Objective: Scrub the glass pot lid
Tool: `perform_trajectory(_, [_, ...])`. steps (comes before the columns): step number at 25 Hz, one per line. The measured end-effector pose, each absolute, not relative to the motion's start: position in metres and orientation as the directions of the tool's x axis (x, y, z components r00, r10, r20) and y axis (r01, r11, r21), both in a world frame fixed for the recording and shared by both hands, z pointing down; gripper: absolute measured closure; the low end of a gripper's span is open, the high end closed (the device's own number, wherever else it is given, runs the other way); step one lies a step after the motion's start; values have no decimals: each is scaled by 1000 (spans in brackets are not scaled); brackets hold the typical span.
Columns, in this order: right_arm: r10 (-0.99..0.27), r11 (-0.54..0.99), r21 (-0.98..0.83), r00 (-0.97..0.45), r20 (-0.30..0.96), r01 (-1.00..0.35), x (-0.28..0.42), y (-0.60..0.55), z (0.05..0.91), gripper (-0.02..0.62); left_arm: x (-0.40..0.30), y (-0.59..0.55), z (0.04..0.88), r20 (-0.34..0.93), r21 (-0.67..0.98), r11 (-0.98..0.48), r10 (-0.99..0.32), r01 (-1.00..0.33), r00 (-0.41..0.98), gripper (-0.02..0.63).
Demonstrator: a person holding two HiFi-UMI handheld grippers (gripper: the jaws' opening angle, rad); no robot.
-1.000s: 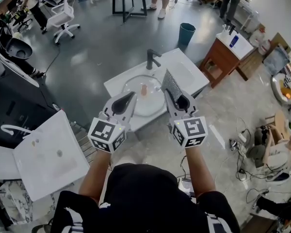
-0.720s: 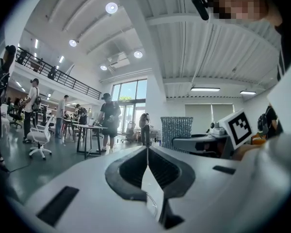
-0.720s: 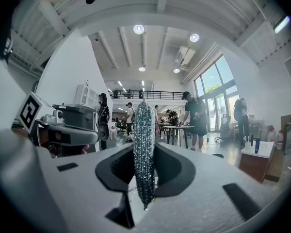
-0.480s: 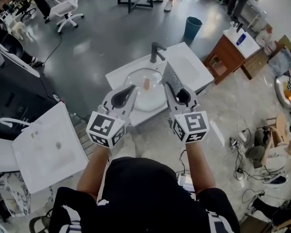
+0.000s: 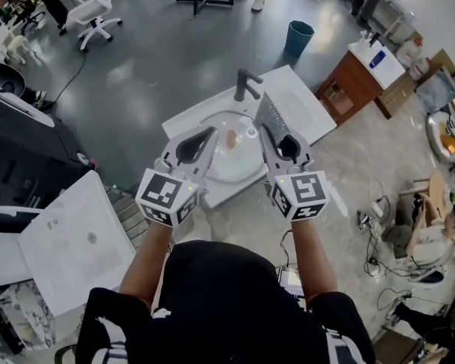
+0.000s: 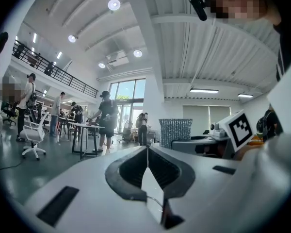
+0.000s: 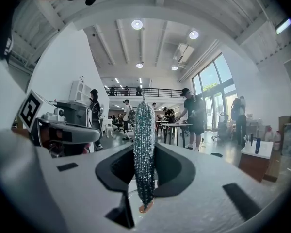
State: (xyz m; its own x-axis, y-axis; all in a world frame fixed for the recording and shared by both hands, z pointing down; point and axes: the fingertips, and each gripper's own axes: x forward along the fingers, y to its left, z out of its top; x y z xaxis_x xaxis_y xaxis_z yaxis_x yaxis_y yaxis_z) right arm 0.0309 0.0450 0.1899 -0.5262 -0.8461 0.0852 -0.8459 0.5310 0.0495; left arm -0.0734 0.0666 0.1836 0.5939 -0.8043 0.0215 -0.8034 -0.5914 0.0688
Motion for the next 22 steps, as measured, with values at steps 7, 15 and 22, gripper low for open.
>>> perform_trajectory(7, [-855, 514, 36, -509, 98, -857, 19, -4, 195, 525, -87, 18, 186, 71, 89, -612, -783, -786, 618, 597])
perform_trajectory(15, [-873, 476, 38, -467, 141, -878, 6, -49, 208, 525, -101, -30, 200, 87, 133, -640, -753, -757, 652, 598])
perform_trajectory(22, [-891, 436, 45, -424, 162, -899, -7, -79, 212, 523, -112, -67, 204, 85, 157, -676, -717, -720, 692, 598])
